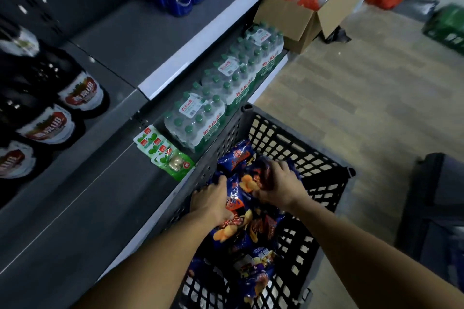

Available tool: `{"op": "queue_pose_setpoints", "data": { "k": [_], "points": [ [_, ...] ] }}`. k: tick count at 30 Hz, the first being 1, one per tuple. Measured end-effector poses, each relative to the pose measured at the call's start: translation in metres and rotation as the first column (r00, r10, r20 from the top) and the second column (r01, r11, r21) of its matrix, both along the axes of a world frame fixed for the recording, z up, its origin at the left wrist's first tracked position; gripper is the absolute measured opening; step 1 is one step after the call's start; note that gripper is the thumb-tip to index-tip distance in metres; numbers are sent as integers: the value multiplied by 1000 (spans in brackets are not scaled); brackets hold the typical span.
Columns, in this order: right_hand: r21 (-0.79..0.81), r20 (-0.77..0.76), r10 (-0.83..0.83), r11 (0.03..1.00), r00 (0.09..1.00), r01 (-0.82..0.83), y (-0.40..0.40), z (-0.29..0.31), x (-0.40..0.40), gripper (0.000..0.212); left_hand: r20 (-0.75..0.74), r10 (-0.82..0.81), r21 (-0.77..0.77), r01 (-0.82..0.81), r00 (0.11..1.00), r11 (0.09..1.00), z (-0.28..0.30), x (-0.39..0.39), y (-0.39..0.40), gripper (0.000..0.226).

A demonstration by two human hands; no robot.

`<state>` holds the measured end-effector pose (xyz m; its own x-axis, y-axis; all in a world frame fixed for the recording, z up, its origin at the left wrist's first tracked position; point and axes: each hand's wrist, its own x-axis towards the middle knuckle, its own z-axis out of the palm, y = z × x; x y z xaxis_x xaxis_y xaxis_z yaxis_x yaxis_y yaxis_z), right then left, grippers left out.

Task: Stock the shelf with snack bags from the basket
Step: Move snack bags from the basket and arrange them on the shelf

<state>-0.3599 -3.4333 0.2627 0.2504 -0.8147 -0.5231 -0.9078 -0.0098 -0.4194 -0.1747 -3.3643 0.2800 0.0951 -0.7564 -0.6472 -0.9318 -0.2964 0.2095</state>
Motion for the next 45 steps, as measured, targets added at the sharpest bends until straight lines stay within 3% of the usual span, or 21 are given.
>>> {"op": "queue_pose_setpoints", "data": {
  "k": [4, 8, 14, 19, 24, 27, 33, 42, 45],
  "points": [
    [-236, -84, 115, 963, 990, -131, 9, 78, -17, 99, -50, -63, -70, 60, 997, 996, 69, 0, -13, 79],
    [-363, -102, 78, 925, 992, -110, 25, 162, -32, 94, -76, -134, -158, 121, 988, 980, 150, 5, -16, 86],
    [-573, -188, 182, 777, 965, -258, 39, 274, -40, 98, -22, -240, -325, 220, 971, 920, 276, 18, -9, 77],
    [-728, -186, 300, 597, 936, -336, 39, 342, -30, 93, 100, -197, -476, 221, 975, 851, 355, 32, 2, 79],
    [-804, -160, 445, 459, 881, -378, 41, 381, -4, 91, 123, -38, -544, 99, 992, 833, 407, 54, 50, 75],
    [-847, -149, 550, 357, 822, -393, 48, 399, 34, 89, 106, 71, -588, 4, 992, 809, 427, 76, 93, 71],
    [-904, -138, 765, 163, 629, -396, 99, 433, 149, 85, 154, 353, -637, -181, 923, 750, 470, 150, 211, 88],
    [-926, -211, 941, -105, 266, -363, 282, 480, 349, 85, 175, 729, -709, -429, 661, 559, 513, 262, 458, 84],
    [-929, -246, 954, -182, 171, -324, 356, 482, 407, 87, 233, 772, -697, -452, 591, 556, 519, 287, 536, 79]
  ]
}}
